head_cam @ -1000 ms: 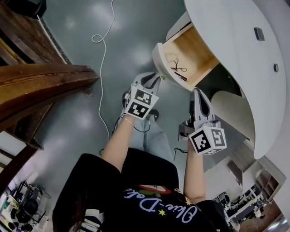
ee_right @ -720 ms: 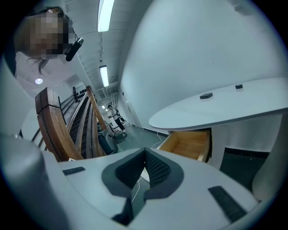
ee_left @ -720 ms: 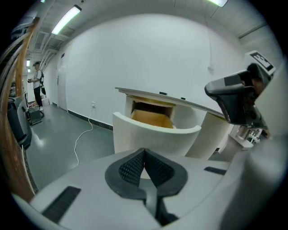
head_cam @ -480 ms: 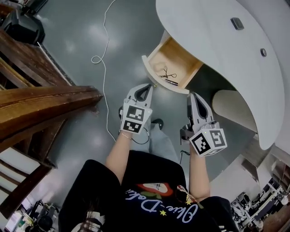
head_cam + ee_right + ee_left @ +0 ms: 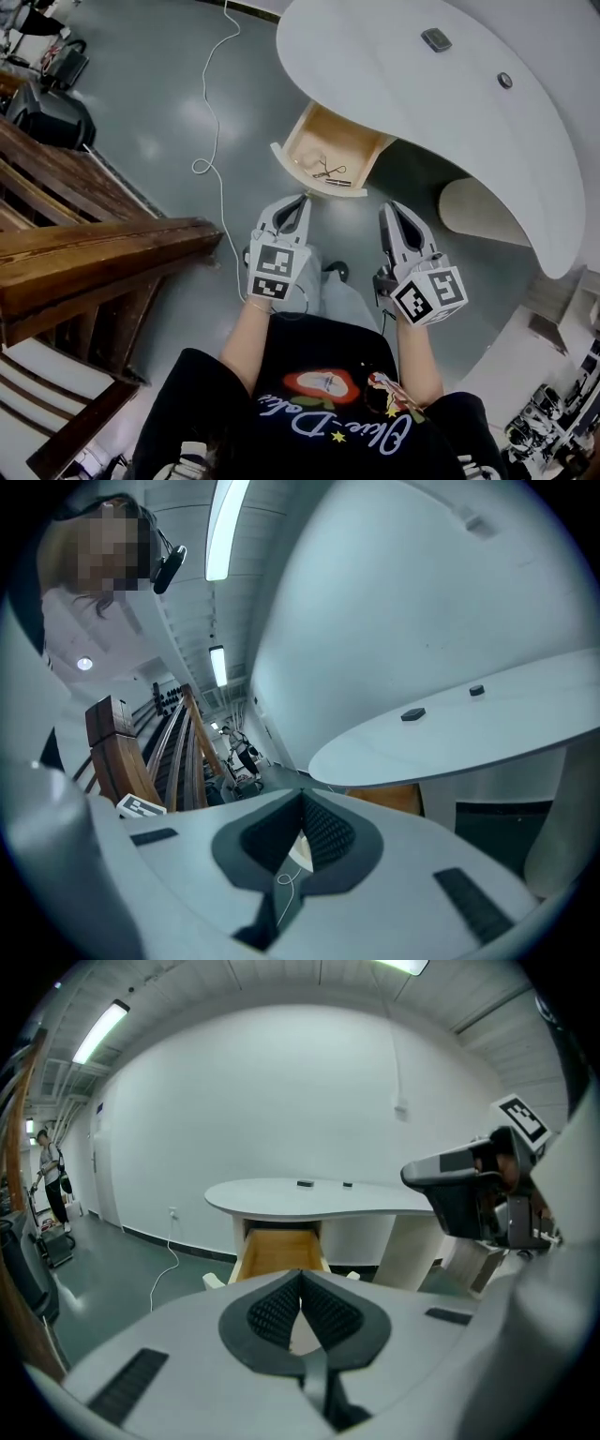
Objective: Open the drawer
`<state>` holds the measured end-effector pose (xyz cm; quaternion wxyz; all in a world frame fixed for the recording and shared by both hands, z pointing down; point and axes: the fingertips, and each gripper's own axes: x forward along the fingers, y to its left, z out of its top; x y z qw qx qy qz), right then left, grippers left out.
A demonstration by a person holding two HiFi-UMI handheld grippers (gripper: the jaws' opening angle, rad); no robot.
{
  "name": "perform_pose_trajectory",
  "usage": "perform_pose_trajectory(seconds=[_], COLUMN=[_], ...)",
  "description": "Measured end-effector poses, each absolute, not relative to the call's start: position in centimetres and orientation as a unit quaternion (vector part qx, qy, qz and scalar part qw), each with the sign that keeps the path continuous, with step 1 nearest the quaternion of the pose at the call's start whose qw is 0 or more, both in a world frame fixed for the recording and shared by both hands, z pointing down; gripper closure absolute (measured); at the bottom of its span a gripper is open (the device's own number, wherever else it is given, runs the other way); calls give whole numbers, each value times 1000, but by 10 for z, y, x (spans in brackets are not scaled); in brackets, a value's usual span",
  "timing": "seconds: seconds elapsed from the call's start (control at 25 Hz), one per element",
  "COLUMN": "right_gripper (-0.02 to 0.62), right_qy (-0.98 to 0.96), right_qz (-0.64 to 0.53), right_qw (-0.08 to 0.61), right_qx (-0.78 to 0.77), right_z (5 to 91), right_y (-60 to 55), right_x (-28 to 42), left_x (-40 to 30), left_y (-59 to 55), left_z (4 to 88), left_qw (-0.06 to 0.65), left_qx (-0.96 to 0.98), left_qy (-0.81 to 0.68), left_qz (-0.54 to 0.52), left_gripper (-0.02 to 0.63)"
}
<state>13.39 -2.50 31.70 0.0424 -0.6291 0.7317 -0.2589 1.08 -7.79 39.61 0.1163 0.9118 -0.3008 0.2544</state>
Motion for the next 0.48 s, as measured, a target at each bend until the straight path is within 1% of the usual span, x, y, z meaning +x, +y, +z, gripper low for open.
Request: perform_pose_trajectory(seconds=[0.28, 0.48], right_gripper=[597, 597], right_qy=[735, 741], right_qz=[-254, -241], right_qw=[68, 71], right_qx=[-625, -623], right_z=[294, 281], right_y=[-3, 9], right_x=[135, 137], left_x=[33, 45], left_y=[-60, -50], left_z=[357, 333], left_qw=[71, 62], left_qx=[929, 937], left_qy=[-266, -252], left_qz=[247, 233], left_gripper=[600, 600])
